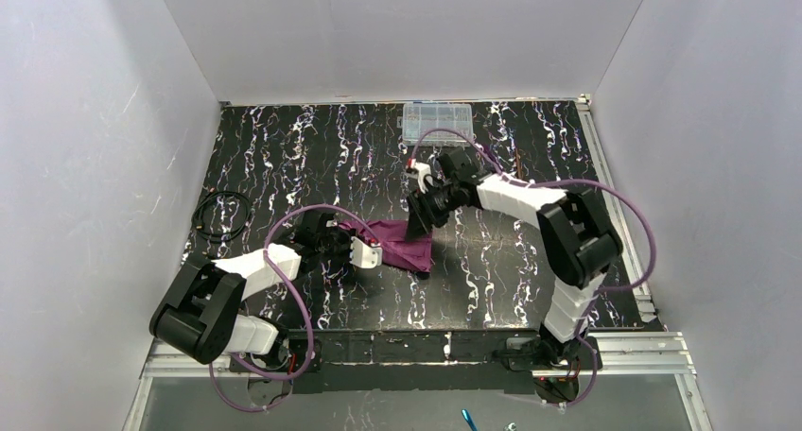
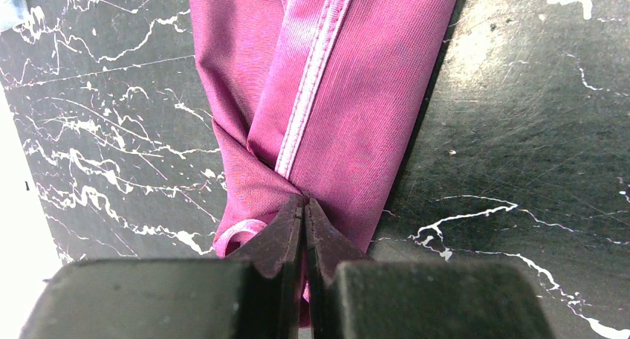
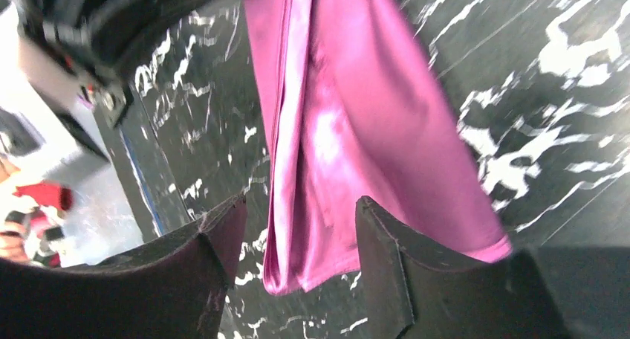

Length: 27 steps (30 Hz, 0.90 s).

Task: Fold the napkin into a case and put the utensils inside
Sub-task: Grasp the top corner of the smaller rectangle folded napkin from the folded napkin.

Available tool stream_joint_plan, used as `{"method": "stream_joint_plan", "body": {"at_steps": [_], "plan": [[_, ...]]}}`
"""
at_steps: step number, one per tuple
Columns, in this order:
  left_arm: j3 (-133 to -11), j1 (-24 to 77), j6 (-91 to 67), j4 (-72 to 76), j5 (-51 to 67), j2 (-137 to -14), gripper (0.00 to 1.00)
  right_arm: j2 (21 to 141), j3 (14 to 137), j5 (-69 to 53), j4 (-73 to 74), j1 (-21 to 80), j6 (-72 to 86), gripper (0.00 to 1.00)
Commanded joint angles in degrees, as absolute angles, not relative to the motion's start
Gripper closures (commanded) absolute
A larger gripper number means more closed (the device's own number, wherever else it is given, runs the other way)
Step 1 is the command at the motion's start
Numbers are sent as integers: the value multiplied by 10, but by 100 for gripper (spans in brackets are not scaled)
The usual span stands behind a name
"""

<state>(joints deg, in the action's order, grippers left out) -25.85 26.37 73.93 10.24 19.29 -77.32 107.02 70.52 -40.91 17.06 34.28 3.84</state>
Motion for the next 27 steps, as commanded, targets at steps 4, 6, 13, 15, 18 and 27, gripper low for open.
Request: {"method": "stream_joint_plan", "body": {"at_steps": [4, 6, 13, 15, 18, 27], "plan": [[-239, 267, 727, 30, 203, -780, 100, 956, 599, -365, 184, 360, -86, 1], [-239, 267, 727, 31, 202, -781, 100, 949, 590, -350, 184, 372, -92, 1], [-243, 267, 718, 33, 199, -781, 100, 925, 539, -252, 128, 431, -90, 3], [-243, 267, 717, 34, 199, -781, 100, 921, 527, -229, 109, 441, -90, 6], [-243, 267, 716, 34, 198, -779, 100, 921, 517, -202, 92, 459, -92, 13], [-244, 267, 714, 33, 195, -779, 100, 958, 547, -163, 106, 493, -108, 68]]}}
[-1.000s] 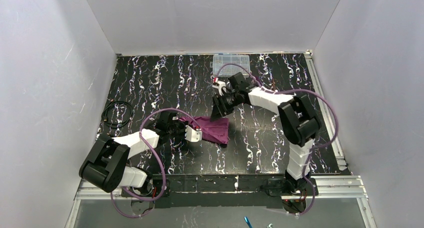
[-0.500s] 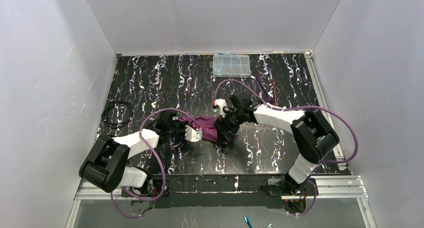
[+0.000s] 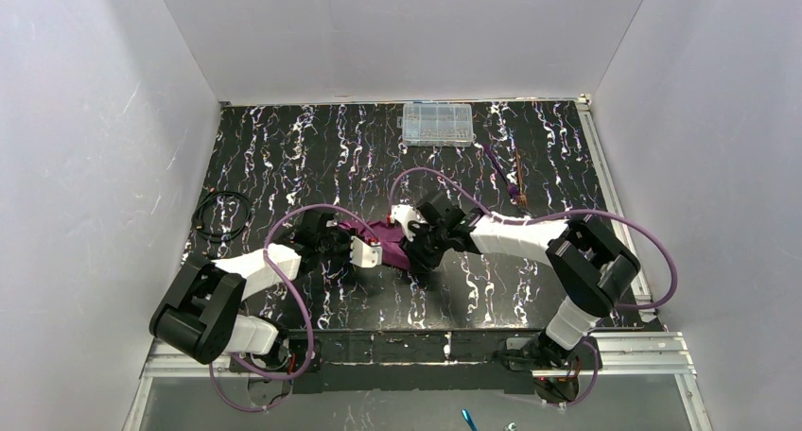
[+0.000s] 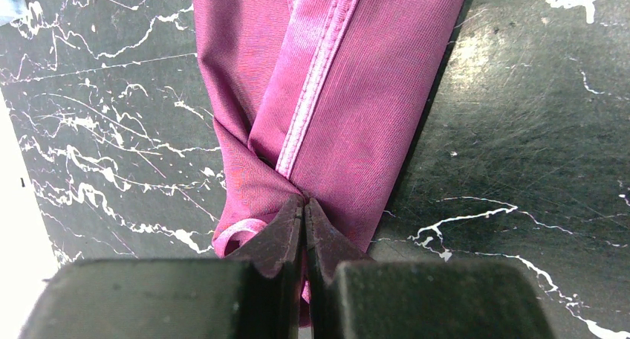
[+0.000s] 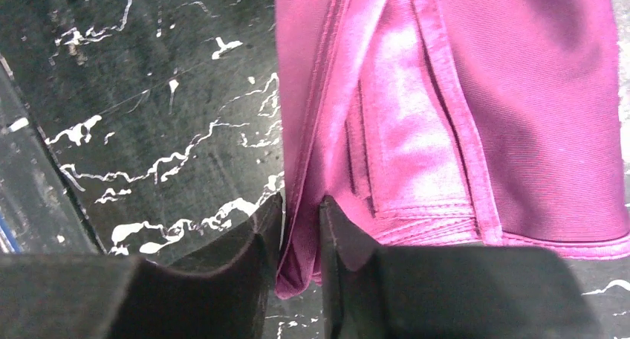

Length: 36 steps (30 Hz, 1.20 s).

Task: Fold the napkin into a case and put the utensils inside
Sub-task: Grasp the top corner of the smaller rectangle folded napkin from the folded napkin.

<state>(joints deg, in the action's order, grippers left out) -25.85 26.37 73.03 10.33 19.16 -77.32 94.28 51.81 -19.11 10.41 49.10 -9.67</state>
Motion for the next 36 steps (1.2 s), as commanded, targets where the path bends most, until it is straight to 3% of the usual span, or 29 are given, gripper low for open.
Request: {"method": "stream_joint_plan", "body": {"at_steps": [1, 6, 10, 13, 36], "plan": [[-244, 267, 714, 33, 195, -779, 100, 954, 549, -158, 105, 494, -108, 71], [-244, 267, 716, 33, 193, -779, 100, 922, 566, -163, 117, 494, -112, 81], [-243, 267, 716, 33, 196, -776, 100, 944, 619, -204, 176, 489, -121, 94], [-243, 267, 717, 33, 195, -773, 100, 966, 656, -239, 207, 475, -122, 99], [-250, 267, 693, 39, 199, -758, 100, 1203, 917, -342, 476, 351, -214, 99]]}}
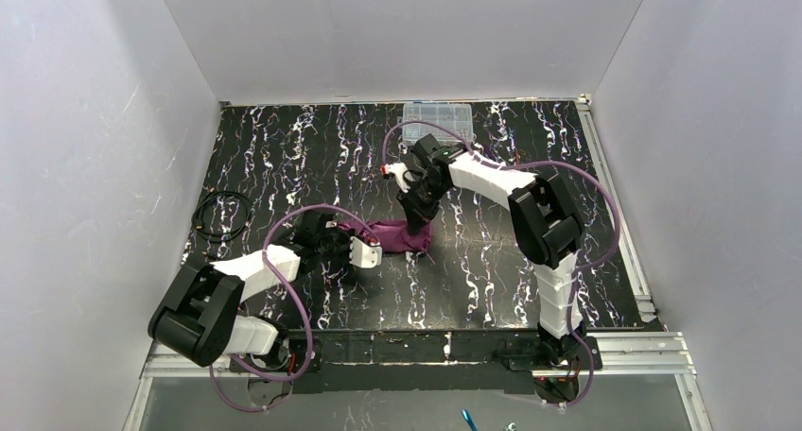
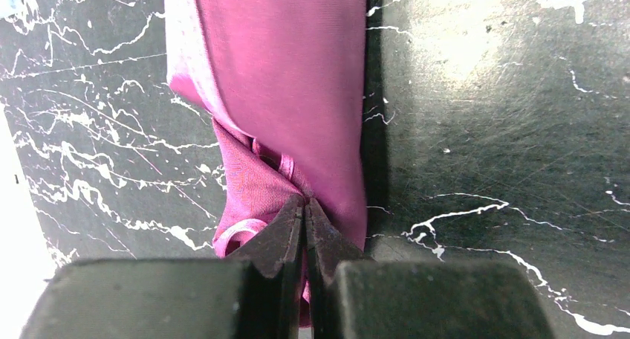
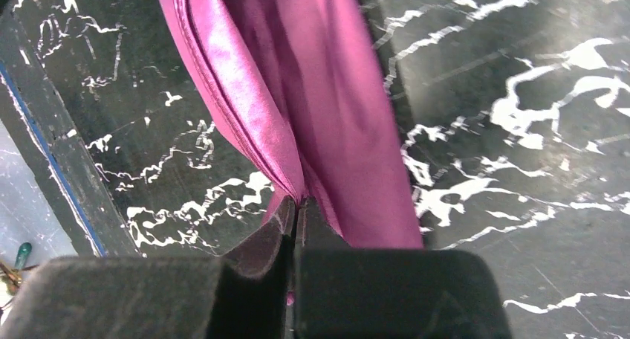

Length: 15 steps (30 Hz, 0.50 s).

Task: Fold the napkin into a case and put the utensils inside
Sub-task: Grasp the top corner of the smaller rectangle folded napkin from the folded napkin.

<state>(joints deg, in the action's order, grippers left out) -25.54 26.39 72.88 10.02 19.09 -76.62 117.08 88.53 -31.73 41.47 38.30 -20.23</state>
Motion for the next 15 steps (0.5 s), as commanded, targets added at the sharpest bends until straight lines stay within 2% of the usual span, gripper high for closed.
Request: {"method": "stream_joint_plan", "body": {"at_steps": [1, 15], "plan": [[-254, 267, 682, 39, 198, -756, 100, 1213, 919, -345, 480, 346, -209, 99], [-275, 267, 671, 25, 197, -747, 100, 1277, 958, -372, 519, 337, -224, 99]]}}
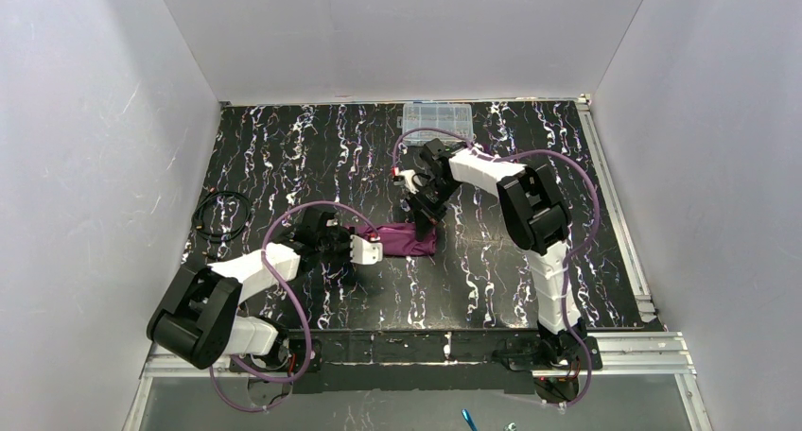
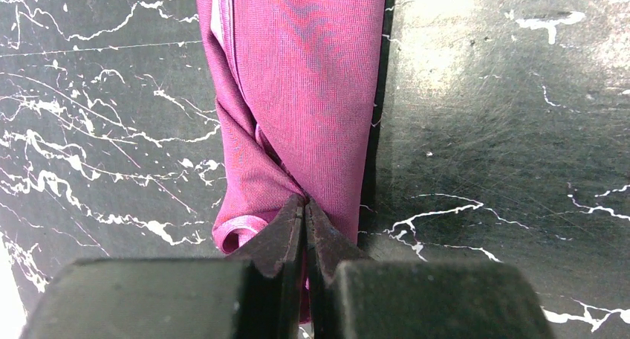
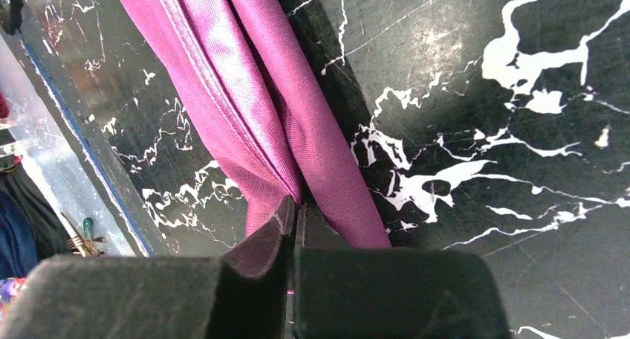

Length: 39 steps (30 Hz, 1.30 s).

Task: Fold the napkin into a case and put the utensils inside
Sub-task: Grasp the top corner of the smaller rectangle folded napkin from the folded napkin, then smooth out the smaller rectangle-folded napkin at the center of the board.

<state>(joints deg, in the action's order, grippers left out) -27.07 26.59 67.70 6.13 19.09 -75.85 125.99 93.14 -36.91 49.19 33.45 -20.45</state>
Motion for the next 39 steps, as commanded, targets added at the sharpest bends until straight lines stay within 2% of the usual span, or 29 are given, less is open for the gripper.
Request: {"method": "stream_joint_plan", "body": {"at_steps": [1, 9, 20, 33, 39], "plan": [[-276, 267, 665, 29, 196, -747, 100, 1279, 960, -372, 524, 337, -226, 99], [-316, 258, 531, 37, 190, -730, 100, 1286, 941, -351, 523, 338, -220, 99], [-296, 257, 525, 40, 199, -708, 100, 1294, 937, -347, 521, 339, -206, 99], [-248, 262, 681, 36, 231, -715, 100, 1295, 998, -407, 520, 333, -169, 99], [-237, 263, 710, 27, 230, -719, 100, 1256, 976, -491, 466, 318, -150, 99]]}}
